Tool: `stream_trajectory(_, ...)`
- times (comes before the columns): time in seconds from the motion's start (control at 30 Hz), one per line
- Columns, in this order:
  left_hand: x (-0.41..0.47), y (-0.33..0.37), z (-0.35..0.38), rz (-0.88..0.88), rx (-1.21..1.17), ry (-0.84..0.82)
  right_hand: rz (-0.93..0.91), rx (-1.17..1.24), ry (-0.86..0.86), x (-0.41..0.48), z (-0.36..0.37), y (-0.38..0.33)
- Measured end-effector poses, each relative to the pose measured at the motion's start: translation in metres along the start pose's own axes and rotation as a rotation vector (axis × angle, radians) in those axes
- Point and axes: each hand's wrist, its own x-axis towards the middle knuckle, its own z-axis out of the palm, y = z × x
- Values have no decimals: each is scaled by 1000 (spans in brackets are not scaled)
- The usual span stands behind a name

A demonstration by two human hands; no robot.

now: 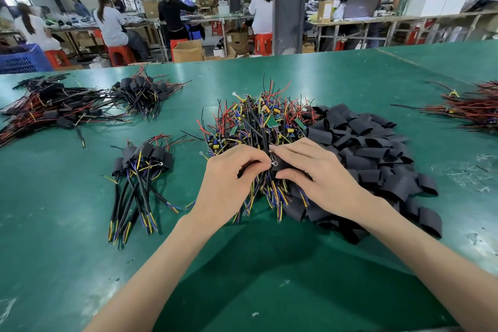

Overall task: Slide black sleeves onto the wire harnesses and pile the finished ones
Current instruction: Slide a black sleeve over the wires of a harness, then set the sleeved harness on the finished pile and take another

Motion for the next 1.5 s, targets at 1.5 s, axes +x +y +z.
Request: stream_trajectory(1.5, 46, -57, -52, -512, 642, 202, 807, -446, -533, -20, -48, 84)
